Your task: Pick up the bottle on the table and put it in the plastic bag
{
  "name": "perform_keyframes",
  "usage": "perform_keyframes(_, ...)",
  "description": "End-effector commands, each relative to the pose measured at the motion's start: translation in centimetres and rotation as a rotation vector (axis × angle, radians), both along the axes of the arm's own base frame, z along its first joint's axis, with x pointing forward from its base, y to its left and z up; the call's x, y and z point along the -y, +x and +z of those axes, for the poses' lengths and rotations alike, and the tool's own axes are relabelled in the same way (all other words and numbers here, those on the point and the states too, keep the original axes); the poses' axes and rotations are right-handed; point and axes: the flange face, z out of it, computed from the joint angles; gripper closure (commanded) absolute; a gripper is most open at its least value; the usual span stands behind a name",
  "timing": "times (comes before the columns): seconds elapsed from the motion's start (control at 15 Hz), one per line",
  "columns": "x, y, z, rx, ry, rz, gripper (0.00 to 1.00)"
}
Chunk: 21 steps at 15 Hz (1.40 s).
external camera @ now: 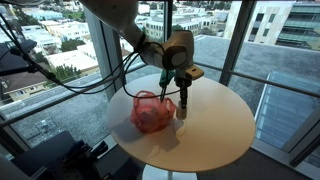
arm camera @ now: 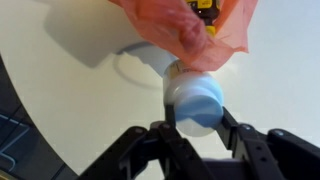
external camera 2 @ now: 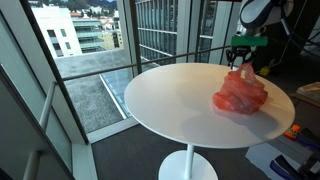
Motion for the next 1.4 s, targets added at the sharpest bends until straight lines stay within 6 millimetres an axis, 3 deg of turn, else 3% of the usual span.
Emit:
perform_keyframes(0.0,-1.0,-0.4,4.6,0.04,-0.008,0.017,0.81)
perform_keyframes(0.33,-2.9,-0.5,9.5,0.111,-0.01,0.067,0.81)
perform_keyframes(0.6,-4.6,-1.6,12.1,0.138,-0.008,0.116,0.81)
perform_keyframes(1.0,-6.3,-5.0,13.2,0.096,0.004,0.186,0.81)
perform_keyframes(1.33,-7.5,-7.5,12.2,0.06,0.025,0.248,0.81)
